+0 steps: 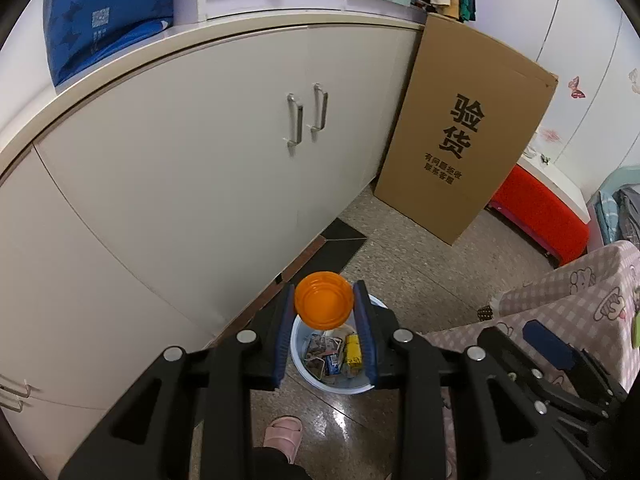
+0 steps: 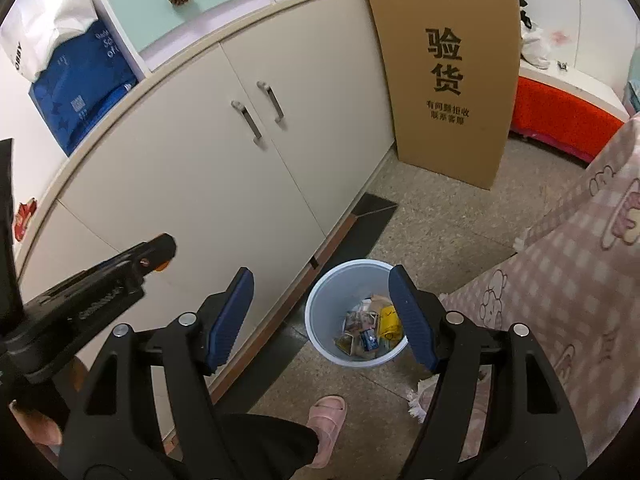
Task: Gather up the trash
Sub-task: 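Open both tools to drop the tube and orange lid into the wastebasket, then move both open tools back over the table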
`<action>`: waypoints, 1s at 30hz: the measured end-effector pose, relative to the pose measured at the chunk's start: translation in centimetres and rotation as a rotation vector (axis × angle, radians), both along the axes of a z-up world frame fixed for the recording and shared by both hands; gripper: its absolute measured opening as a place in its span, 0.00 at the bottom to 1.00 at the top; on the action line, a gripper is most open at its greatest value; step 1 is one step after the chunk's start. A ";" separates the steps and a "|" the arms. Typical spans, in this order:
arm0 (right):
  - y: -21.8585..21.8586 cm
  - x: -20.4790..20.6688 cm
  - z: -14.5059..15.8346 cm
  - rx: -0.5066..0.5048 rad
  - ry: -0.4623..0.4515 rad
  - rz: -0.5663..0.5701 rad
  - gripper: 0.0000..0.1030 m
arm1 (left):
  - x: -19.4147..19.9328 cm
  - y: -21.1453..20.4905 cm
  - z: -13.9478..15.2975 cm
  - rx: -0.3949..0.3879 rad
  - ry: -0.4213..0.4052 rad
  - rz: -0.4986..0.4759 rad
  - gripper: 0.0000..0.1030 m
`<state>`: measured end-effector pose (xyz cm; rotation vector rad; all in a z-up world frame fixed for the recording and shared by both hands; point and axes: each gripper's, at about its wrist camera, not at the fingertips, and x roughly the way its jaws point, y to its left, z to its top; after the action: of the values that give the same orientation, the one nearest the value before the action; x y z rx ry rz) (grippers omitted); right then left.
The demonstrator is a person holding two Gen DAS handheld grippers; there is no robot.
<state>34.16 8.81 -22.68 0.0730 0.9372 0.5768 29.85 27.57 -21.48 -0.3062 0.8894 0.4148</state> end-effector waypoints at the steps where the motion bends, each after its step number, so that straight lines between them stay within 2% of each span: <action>1: -0.2 -0.2 0.3 0.000 -0.007 -0.005 0.67 | -0.1 -0.3 0.1 0.002 -0.002 -0.003 0.28; 15: -4.2 -1.1 4.0 0.057 -0.139 -0.108 0.71 | 1.3 -3.1 1.9 0.028 -0.028 -0.049 0.28; 24: -6.4 -0.3 4.5 0.094 -0.166 -0.167 0.71 | 4.0 -4.9 1.8 0.032 -0.024 -0.094 0.30; 25: -6.4 -0.2 4.5 0.094 -0.164 -0.170 0.71 | 4.2 -5.0 1.7 0.029 -0.020 -0.096 0.39; 26: -6.6 -0.1 4.3 0.097 -0.159 -0.173 0.71 | 4.5 -5.1 1.5 0.029 -0.013 -0.091 0.59; 28: -6.8 0.0 4.3 0.096 -0.156 -0.178 0.71 | 4.8 -5.1 1.1 0.039 0.002 -0.085 0.76; 30: -7.1 0.1 4.1 0.097 -0.151 -0.181 0.71 | 5.0 -5.2 0.8 0.043 0.020 -0.086 0.76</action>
<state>34.22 1.75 -18.54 0.1965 0.7471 0.4529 34.80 22.42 -20.72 -0.2239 0.9086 0.3569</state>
